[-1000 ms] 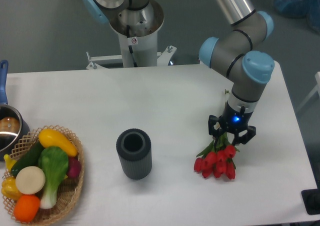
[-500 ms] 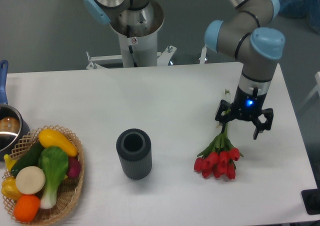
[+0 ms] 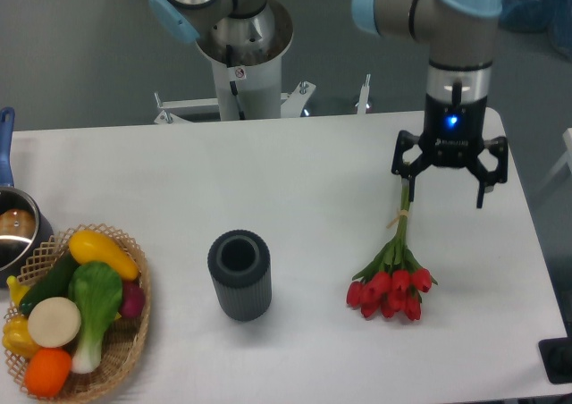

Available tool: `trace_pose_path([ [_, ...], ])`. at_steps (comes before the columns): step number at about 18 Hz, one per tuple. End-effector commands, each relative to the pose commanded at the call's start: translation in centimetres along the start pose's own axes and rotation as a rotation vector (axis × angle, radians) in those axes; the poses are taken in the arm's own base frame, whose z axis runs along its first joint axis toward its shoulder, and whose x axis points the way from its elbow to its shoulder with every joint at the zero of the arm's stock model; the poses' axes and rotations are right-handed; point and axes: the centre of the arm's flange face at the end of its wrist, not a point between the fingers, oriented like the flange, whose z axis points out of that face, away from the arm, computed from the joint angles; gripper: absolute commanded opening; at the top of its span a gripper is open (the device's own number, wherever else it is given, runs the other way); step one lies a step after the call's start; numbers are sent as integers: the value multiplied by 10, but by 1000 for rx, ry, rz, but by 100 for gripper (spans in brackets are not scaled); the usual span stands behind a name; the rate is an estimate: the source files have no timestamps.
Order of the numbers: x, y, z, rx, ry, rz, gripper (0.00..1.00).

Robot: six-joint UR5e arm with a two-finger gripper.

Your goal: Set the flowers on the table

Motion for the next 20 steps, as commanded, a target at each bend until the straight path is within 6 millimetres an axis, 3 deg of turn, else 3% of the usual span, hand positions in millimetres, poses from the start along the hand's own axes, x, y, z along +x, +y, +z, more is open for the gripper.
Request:
trace_pose_path([
  [8,-8,13,-28,-33,-58,53,100],
  [14,-13,57,-46,-102,-51,229,100],
  [20,-13,66,-53,-120,-25,274,100],
])
